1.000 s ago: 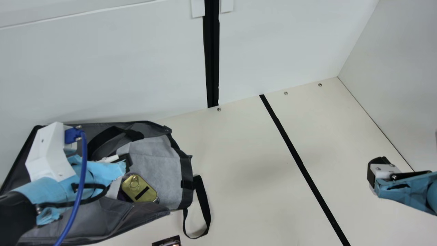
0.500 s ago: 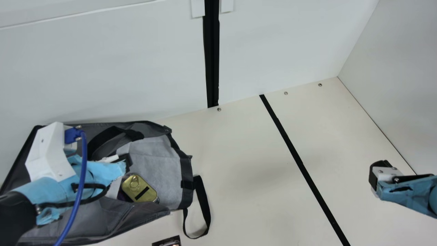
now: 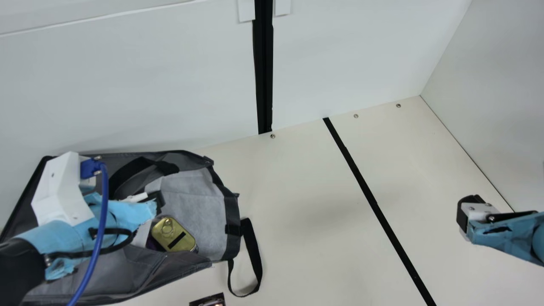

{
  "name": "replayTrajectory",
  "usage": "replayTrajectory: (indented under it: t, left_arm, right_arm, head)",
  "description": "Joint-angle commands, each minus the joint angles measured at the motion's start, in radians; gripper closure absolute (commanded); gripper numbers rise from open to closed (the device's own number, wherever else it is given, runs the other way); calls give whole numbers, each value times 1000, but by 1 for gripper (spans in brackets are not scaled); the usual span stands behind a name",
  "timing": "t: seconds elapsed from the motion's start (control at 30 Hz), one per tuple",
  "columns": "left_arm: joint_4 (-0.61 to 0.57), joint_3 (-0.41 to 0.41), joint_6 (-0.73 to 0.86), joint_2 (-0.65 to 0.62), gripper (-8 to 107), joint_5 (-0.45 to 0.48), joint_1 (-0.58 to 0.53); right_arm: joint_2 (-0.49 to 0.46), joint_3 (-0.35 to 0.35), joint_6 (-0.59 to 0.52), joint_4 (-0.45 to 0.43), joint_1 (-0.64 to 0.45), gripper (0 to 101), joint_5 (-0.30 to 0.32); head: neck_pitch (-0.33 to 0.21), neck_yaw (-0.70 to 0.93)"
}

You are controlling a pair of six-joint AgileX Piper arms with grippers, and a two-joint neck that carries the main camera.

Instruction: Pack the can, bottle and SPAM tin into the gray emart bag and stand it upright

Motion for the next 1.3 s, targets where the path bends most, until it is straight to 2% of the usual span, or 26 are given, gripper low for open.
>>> replayTrajectory:
  t: [0.0,0.63,0.87,1.27]
  left_arm:
    - [0,0,0,0,107,0,0]
    - [0,0,0,0,107,0,0]
    - [0,0,0,0,107,0,0]
    - [0,0,0,0,107,0,0]
  right_arm:
    - [4,-4,0,1,6,6,0]
    - [126,-86,-16,38,70,6,0]
    - [188,-109,-71,106,50,6,-27]
    - [283,-80,-214,258,-19,6,-105]
  head:
    - [-23,-1]
    - [-23,-1]
    - [-23,-1]
    - [-23,-1]
